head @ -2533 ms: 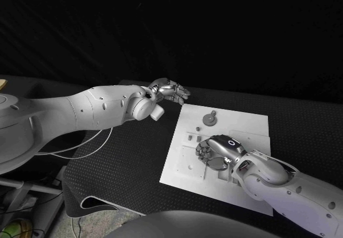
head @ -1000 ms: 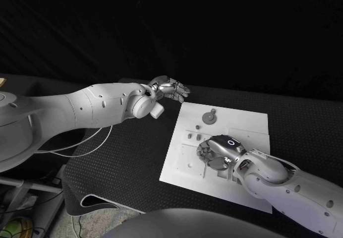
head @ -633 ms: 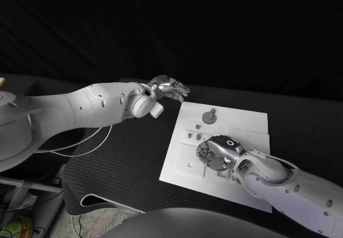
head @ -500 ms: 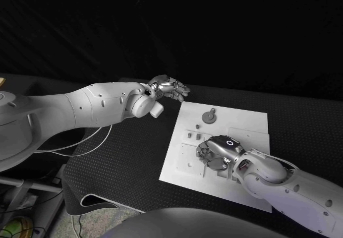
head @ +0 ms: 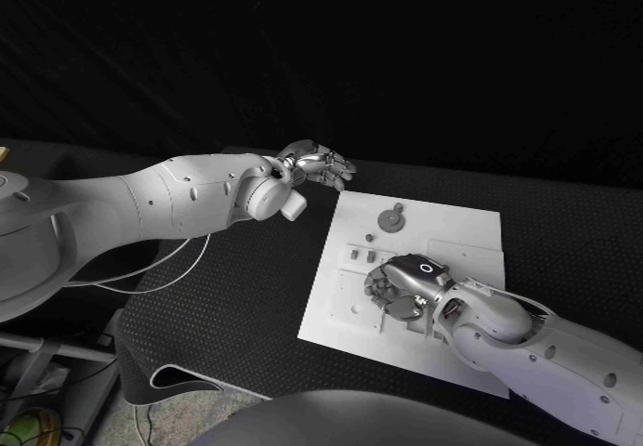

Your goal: Assemble the parts on the task board

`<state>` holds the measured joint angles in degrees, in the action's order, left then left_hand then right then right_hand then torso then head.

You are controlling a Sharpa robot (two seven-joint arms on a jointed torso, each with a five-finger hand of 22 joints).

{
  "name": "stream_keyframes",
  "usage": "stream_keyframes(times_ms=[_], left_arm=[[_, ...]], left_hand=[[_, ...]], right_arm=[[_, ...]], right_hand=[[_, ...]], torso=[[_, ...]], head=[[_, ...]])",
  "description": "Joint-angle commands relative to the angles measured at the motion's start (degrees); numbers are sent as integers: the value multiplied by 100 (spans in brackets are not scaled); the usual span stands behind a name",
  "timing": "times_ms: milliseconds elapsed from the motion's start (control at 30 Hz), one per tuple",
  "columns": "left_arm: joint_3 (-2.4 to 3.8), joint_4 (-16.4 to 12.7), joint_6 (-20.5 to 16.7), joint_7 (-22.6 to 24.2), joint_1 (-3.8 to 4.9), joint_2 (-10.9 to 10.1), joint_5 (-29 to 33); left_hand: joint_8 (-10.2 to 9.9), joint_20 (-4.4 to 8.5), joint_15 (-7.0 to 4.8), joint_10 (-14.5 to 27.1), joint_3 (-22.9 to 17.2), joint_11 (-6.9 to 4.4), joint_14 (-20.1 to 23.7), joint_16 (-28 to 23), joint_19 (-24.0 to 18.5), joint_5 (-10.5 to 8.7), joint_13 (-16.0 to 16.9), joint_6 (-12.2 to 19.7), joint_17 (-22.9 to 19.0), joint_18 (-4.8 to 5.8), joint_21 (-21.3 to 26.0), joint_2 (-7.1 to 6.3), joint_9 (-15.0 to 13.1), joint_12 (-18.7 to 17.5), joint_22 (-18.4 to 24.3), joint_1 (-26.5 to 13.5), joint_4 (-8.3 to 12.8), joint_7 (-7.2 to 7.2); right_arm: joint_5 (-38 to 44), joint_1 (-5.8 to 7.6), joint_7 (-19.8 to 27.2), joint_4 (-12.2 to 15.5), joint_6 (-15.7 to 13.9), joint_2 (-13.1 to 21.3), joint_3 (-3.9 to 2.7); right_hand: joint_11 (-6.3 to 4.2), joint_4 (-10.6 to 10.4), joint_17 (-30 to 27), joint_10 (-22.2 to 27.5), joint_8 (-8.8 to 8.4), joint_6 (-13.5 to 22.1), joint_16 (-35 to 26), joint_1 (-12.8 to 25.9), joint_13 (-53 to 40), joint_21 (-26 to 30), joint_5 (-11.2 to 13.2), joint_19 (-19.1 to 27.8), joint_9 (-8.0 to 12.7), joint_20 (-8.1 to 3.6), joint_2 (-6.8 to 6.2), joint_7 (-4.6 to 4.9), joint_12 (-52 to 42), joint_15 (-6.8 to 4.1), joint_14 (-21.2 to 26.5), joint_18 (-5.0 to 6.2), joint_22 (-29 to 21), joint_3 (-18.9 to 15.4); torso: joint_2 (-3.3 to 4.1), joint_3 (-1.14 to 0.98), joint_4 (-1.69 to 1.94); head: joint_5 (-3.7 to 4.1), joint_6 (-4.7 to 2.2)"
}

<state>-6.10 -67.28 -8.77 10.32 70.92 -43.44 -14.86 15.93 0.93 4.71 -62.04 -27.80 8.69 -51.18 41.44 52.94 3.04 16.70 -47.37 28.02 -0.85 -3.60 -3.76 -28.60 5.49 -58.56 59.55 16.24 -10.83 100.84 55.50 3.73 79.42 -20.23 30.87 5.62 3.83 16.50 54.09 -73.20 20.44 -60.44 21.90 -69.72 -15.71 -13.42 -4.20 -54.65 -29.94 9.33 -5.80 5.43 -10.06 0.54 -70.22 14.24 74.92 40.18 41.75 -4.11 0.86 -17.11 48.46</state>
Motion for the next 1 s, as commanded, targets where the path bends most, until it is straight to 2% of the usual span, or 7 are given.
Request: stream_keyframes(times_ms=[33, 267, 500, 633, 1000], left_arm=[[3, -11, 5, 45, 14, 5, 31], [3, -13, 9, 41, 15, -2, 31], [3, -13, 6, 42, 16, -5, 32], [3, -10, 7, 43, 16, -3, 32], [3, -10, 10, 41, 16, -9, 32]], left_hand=[[23, 3, -2, 26, 21, -21, -54, -38, 45, -3, -8, 2, 11, 4, -27, -22, 6, 19, 9, 27, -10, -21], [23, 3, -2, 28, 22, -21, -54, -40, 45, -3, -9, 4, 13, 4, -27, -24, 6, 19, 11, 27, -10, -21], [23, 3, -1, 29, 23, -20, -54, -42, 45, -3, -10, 5, 15, 5, -27, -25, 7, 19, 13, 26, -10, -21], [23, 3, -1, 29, 23, -20, -55, -44, 45, -3, -11, 5, 16, 5, -27, -25, 8, 20, 14, 27, -10, -22], [24, 3, -1, 29, 22, -20, -55, -47, 45, -3, -12, 6, 20, 5, -27, -25, 8, 21, 17, 29, -9, -22]], right_arm=[[172, -35, -202, -45, 348, 6, 33], [116, -32, -198, -61, 307, 20, 33], [19, -31, -175, -66, 115, 30, 33], [7, -30, -187, -50, 45, 40, 33], [28, -24, -243, -27, -80, 62, 33]], right_hand=[[24, 12, 7, 25, -32, 22, -31, 23, 8, -27, -38, 45, -6, 8, 43, 46, 28, -20, 35, 66, 137, -4], [64, -8, 13, 97, -85, 90, -82, 140, -4, -23, -36, 104, -6, 25, -33, 84, 85, 14, 94, 56, 140, -42], [125, -39, 30, 205, -253, 362, -146, 317, -21, -41, -39, 187, 31, 40, -238, 191, 168, 58, 178, 45, 145, -82], [145, -49, 38, 250, -317, 470, -179, 355, -32, -56, -38, 238, 49, 47, -347, 238, 201, 82, 229, 36, 148, -89], [163, -49, 45, 288, -349, 525, -203, 349, -42, -72, -39, 289, 58, 50, -410, 263, 226, 102, 273, 28, 150, -83]], torso=[[-1, -1, 6], [-2, -4, 3], [-4, -9, -6], [-3, -8, 1], [-3, -4, 3]], head=[[4, 6], [4, 7], [1, 11], [5, 10], [12, 4]])
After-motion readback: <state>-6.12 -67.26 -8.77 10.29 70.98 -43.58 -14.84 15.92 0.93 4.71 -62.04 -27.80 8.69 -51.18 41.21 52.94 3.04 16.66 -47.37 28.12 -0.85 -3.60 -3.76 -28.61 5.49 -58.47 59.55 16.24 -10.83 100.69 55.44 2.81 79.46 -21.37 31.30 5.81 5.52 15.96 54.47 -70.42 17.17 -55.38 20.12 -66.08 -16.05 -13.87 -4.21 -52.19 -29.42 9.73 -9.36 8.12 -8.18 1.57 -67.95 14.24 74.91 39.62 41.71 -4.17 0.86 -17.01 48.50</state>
